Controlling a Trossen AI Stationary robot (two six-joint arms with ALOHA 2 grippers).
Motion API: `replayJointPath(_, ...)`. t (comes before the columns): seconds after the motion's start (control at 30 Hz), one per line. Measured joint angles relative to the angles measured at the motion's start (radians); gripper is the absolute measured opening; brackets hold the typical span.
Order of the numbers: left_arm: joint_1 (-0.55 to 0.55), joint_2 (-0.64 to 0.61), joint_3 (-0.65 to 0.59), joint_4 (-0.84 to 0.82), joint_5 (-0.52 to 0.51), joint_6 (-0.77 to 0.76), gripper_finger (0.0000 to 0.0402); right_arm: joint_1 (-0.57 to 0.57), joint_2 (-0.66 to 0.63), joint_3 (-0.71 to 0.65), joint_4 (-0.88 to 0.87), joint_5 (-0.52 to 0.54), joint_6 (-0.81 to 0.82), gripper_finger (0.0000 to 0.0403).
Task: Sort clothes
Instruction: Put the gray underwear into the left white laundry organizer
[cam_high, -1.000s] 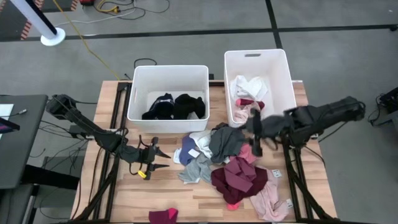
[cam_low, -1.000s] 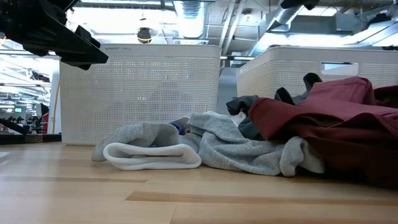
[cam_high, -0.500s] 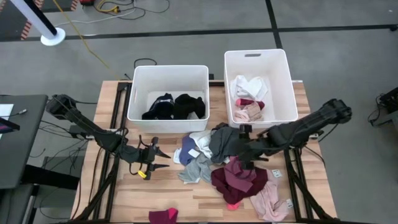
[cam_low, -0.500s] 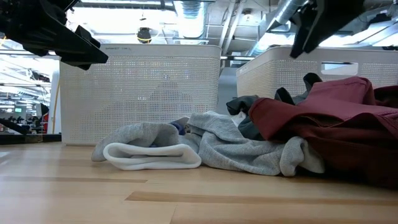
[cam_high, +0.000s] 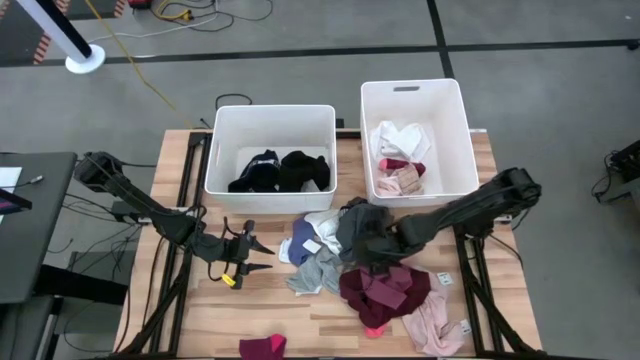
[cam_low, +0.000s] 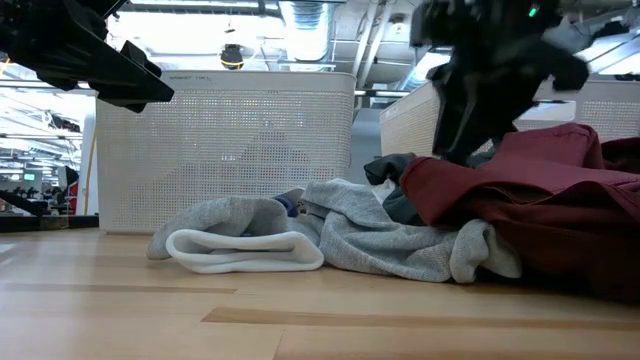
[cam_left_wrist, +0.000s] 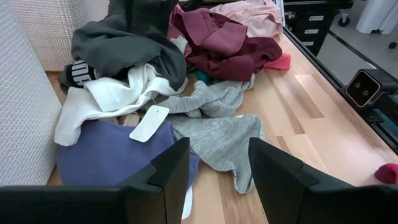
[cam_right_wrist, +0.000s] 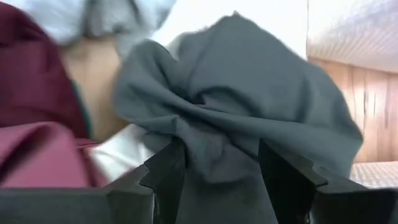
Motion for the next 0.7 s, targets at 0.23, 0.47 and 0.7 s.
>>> replayJointPath(0.23, 0.000, 0.000, 0.000, 0.000, 0.000, -0.003, 0.0160, -0.045, 0.058, 0.000, -0.005, 0.036, 0.008, 0.0198)
replayJointPath(0.47, 0.000, 0.000, 0.000, -0.001, 0.000, 0.010, 0.0160, -0.050, 0.035, 0.000, -0.006, 0.045, 0.008, 0.0071)
replayJointPath(0.7, 0.000, 0.000, 0.000, 0.000, 0.000, 0.025, 0.0160, -0.034, 0.022, 0.017, -0.007, 0.055, 0.008, 0.0010)
